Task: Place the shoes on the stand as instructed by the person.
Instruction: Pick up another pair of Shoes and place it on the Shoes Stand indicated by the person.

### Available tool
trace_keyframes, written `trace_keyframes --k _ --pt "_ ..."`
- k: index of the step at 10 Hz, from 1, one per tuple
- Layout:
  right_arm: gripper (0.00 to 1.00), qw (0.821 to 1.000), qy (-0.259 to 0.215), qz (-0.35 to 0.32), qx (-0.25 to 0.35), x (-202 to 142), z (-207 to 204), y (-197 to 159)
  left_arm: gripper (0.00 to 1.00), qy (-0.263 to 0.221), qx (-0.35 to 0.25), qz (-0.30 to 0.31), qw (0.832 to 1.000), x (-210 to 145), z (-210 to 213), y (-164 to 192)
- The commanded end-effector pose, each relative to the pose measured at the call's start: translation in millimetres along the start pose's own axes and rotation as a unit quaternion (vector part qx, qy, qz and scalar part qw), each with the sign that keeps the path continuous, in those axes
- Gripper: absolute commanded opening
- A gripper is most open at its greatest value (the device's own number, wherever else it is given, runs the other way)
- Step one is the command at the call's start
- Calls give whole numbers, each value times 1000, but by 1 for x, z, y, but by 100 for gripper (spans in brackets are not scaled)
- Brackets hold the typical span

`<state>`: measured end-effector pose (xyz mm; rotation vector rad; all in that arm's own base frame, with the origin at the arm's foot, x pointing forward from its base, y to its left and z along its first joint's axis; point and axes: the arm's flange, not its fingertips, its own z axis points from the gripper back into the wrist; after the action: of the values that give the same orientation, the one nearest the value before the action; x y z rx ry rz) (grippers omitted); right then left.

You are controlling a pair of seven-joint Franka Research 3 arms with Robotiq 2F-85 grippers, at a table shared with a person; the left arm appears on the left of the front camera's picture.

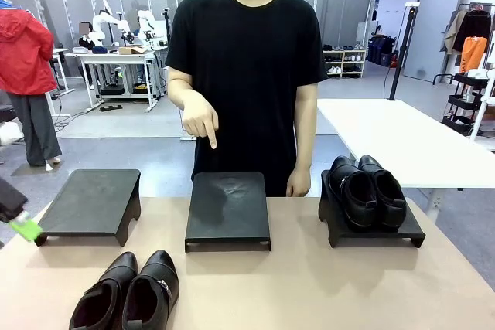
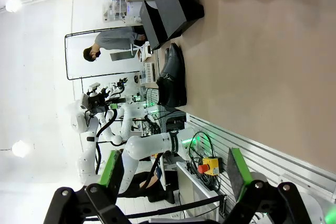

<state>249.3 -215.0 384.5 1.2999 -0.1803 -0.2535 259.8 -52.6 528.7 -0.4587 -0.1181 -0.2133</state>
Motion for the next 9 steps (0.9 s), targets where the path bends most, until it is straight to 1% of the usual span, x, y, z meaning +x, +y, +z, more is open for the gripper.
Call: trace_keyframes --k 1,3,4,5,7,9 --pt "100 1000 4 6 0 -3 2 1 100 26 37 -9 999 4 -33 -15" --pt "100 1000 4 6 0 -3 2 1 100 41 72 -6 997 3 -68 -33" --pt "100 1000 4 6 0 -3 2 1 100 47 88 10 995 0 -85 -38" --pt "100 1000 4 6 0 -3 2 1 100 30 116 18 993 -2 -102 -43" --pt "100 1000 4 6 0 -3 2 1 100 19 120 41 992 0 -134 -50" --pt "100 1000 4 6 0 -3 2 1 100 11 146 81 986 0 -163 -48"
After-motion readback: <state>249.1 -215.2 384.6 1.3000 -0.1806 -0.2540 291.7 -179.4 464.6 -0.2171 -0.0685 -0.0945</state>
